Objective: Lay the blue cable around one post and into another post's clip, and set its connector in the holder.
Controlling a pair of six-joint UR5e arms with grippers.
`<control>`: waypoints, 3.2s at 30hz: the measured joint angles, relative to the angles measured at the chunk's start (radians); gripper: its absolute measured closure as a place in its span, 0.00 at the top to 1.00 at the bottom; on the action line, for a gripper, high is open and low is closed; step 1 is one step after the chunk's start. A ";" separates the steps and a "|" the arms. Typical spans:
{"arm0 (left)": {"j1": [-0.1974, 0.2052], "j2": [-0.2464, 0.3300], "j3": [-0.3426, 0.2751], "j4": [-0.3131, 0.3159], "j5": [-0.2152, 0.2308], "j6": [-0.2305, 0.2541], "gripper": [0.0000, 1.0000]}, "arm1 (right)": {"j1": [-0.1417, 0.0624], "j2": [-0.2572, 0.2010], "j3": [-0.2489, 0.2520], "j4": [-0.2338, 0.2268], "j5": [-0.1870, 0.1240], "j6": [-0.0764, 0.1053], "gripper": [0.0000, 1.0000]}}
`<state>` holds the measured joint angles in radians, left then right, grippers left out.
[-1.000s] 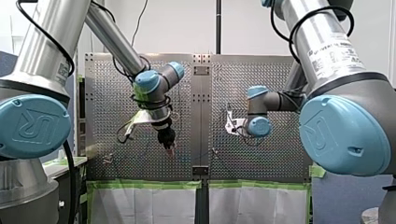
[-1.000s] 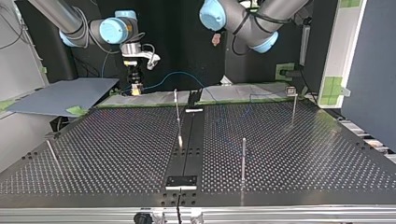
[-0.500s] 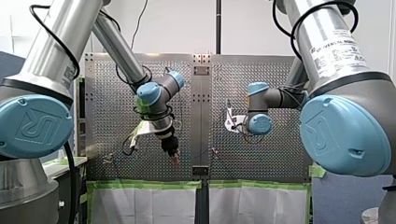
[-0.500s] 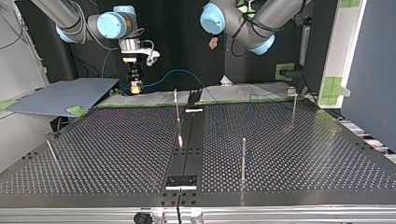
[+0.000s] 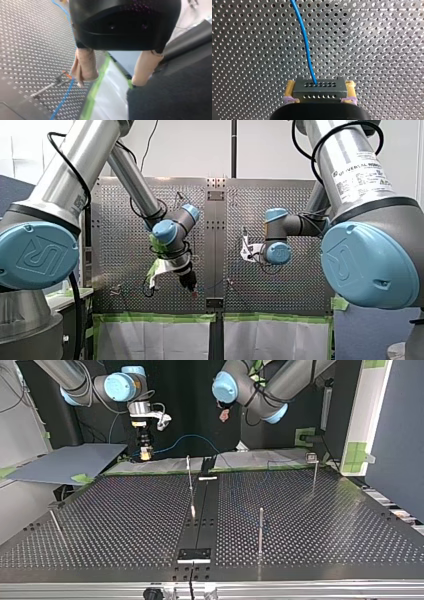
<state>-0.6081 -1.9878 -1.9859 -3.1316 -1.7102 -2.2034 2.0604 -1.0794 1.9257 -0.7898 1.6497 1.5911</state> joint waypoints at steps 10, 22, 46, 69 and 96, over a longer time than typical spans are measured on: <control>-0.015 -0.035 0.022 0.079 -0.001 -0.065 1.00 | 0.002 0.000 -0.001 -0.002 -0.010 0.002 0.00; -0.023 -0.059 0.062 0.187 -0.011 -0.091 1.00 | 0.007 0.000 0.000 -0.003 -0.010 0.002 0.00; -0.043 -0.160 0.139 0.385 -0.018 -0.163 1.00 | 0.011 0.000 0.000 -0.021 -0.017 0.010 0.00; -0.045 -0.280 0.223 0.580 -0.041 -0.201 0.90 | 0.010 0.000 -0.001 -0.022 -0.024 0.011 0.00; -0.058 -0.316 0.209 0.821 -0.175 0.006 0.09 | -0.021 0.070 -0.005 -0.116 -0.025 0.034 0.00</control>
<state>-0.6663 -2.3034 -1.7765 -2.3105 -1.8848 -2.1973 2.0395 -1.0090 1.9206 -0.9062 1.6248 1.6249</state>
